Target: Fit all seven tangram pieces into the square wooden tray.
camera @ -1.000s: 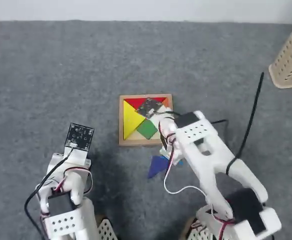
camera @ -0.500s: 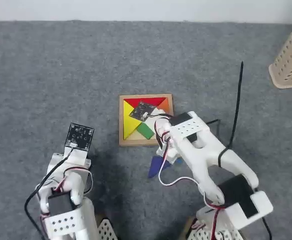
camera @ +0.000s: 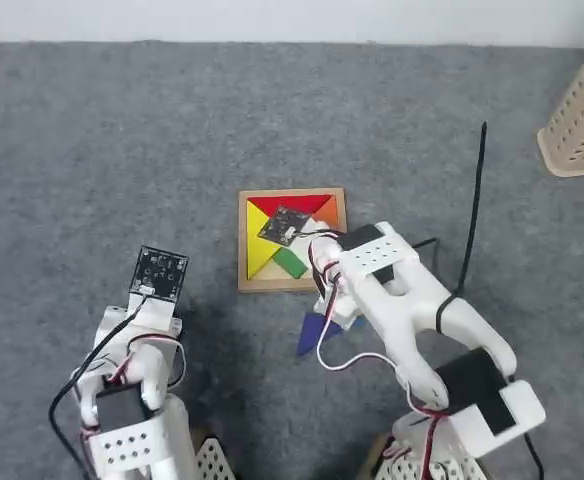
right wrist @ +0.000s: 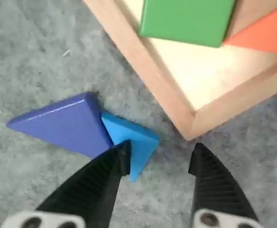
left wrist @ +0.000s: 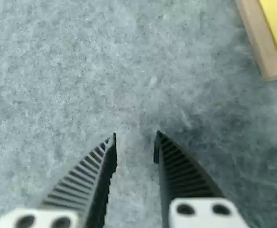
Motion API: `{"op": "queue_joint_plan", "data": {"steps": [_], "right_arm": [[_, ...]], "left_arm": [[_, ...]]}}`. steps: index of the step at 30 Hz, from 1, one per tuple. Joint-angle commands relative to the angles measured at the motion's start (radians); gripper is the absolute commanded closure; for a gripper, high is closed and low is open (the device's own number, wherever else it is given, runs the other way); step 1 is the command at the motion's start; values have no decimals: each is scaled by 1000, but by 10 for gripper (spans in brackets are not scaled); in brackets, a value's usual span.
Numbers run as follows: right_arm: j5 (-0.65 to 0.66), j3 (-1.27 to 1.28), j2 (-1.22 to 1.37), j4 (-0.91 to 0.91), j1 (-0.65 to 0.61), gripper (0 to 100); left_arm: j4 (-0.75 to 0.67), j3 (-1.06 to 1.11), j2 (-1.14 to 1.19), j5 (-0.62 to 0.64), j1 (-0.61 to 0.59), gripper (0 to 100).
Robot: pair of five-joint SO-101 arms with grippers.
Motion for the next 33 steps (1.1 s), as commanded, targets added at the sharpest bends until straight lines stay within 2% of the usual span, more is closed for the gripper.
{"op": "queue_joint_plan", "data": {"steps": [1,6,13,16,23,27,33], "right_arm": [[17,54,-4,39,-10,778],[18,83,-22,44,-64,778],[51,103,-28,35,-58,778],[26,92,-31,31,-35,784],[-68,-2,-38,30,93,998],[-95,-49,-39,53,108,994],[-138,-236,-39,219,107,992]], "left_arm": [[3,-13,-23,8,-3,879],[3,-13,-23,8,-3,879],[3,-13,-23,8,-3,879],[3,-13,-23,8,-3,879],[3,-13,-23,8,-3,879],[3,-13,-23,8,-3,879],[3,-13,-23,8,-3,879]]}}
